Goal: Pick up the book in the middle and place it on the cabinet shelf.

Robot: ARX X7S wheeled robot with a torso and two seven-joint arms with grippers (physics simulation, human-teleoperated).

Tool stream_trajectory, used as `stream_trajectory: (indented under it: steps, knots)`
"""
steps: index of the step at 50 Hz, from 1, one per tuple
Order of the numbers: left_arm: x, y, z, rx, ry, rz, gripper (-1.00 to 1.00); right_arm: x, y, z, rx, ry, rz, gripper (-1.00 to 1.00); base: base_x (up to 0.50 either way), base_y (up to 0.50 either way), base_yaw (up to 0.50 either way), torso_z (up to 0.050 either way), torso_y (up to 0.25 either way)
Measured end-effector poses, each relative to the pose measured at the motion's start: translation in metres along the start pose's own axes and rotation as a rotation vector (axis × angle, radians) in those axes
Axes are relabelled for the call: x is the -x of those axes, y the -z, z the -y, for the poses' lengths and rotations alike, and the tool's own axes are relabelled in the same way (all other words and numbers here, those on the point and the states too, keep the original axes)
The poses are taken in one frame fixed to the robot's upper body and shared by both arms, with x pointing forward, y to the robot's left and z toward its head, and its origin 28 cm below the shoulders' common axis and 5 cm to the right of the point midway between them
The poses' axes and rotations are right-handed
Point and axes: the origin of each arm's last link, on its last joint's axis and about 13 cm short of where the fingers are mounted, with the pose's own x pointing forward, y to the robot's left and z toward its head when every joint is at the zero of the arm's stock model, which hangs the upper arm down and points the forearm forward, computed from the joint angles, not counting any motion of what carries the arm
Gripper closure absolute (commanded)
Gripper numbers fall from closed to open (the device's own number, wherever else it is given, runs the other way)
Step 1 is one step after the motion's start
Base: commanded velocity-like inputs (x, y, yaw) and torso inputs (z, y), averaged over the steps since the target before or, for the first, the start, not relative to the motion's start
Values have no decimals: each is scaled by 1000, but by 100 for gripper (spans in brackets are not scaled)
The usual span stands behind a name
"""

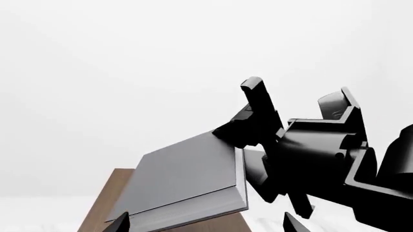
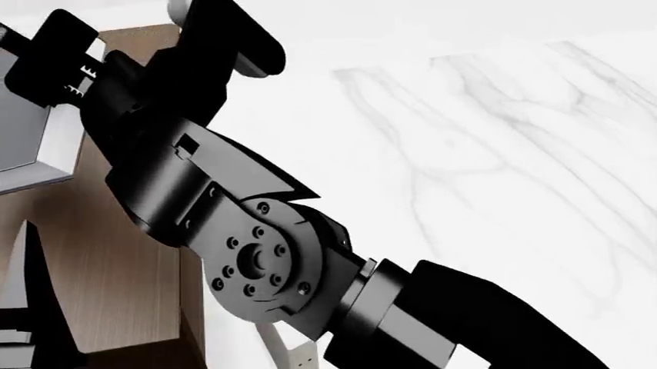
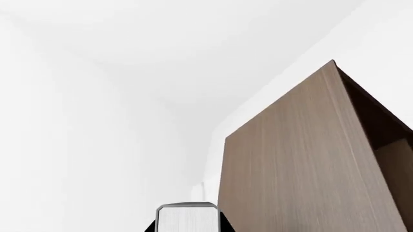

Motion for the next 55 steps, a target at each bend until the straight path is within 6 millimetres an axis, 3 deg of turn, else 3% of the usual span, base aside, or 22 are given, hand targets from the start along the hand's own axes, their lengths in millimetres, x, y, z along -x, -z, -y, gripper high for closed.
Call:
stream_trajectory:
  steps: [40,41,55]
  knots:
    - [0,0,0,1,2,-2,-100,-4,8,12,28,34,-21,100,0,0,0,0,1]
    - [0,0,0,1,2,-2,-100,-4,8,13,30,33,-21,-100,0,0,-3,0,0]
    - [0,1,1,0,4,-4,-100,-4,7,21,33,49,-28,-100,0,0,0,0,1]
